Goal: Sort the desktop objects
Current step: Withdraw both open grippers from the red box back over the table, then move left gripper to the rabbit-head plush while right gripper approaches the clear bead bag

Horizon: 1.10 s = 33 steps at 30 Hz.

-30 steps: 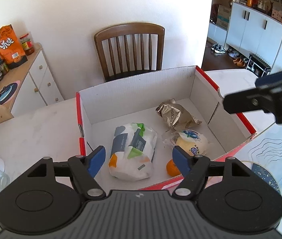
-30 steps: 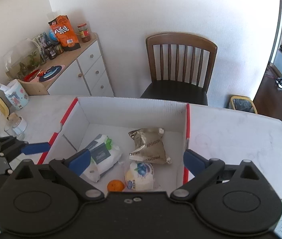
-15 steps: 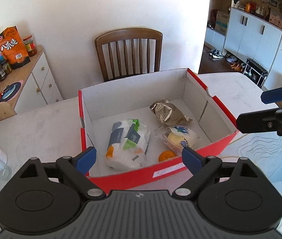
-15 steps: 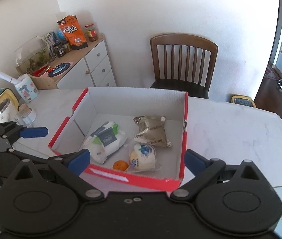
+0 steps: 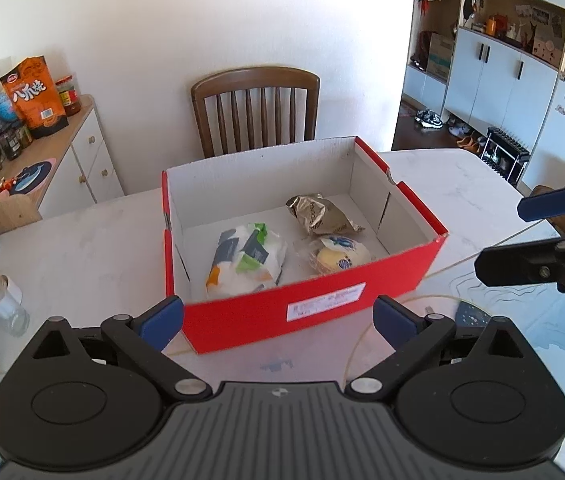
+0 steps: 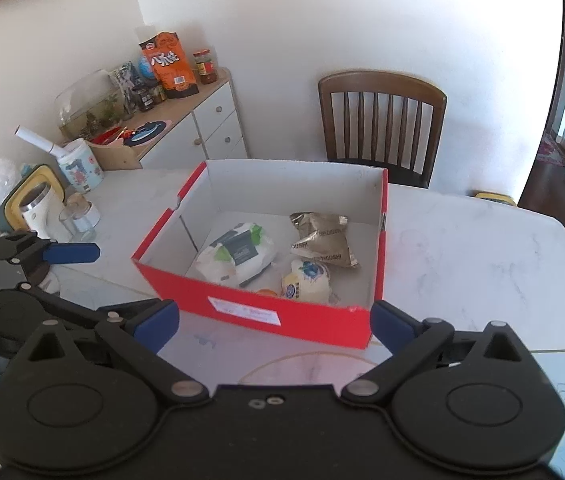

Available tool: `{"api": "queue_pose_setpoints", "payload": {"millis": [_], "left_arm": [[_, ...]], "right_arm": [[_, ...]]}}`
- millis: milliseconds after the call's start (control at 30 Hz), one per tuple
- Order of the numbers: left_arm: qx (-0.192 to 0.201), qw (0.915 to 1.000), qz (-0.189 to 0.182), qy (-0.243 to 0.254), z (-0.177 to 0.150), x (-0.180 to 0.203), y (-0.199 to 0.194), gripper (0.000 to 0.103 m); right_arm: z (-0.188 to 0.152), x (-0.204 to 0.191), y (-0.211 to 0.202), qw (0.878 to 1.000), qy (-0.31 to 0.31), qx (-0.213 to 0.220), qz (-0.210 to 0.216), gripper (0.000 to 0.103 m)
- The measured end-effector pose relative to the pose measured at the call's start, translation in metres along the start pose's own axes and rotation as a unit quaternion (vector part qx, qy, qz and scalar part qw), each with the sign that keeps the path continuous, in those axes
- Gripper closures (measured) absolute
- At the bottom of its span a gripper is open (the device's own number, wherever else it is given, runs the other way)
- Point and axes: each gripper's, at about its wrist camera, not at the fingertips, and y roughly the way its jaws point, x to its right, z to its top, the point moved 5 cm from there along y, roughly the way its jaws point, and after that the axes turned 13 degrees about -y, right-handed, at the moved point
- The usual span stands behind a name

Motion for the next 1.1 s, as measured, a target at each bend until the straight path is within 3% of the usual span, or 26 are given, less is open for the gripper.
{"api": "queue_pose_setpoints", "payload": {"millis": [667, 1100], "left_arm": [[-0.021, 0.9993, -0.030, -0.005, -0.063, 0.002, -0.038, 0.002], [-0.047, 0.9980, -0.041, 0.011, -0.123, 0.004, -0.043, 0.001]], "right_arm": [[-0.059, -0.019, -0.030, 0.999, 0.044, 0.004, -0.005, 0.001], [-0.105, -0.033, -0.024, 0.998, 0.049, -0.031, -0.008, 0.001]]}}
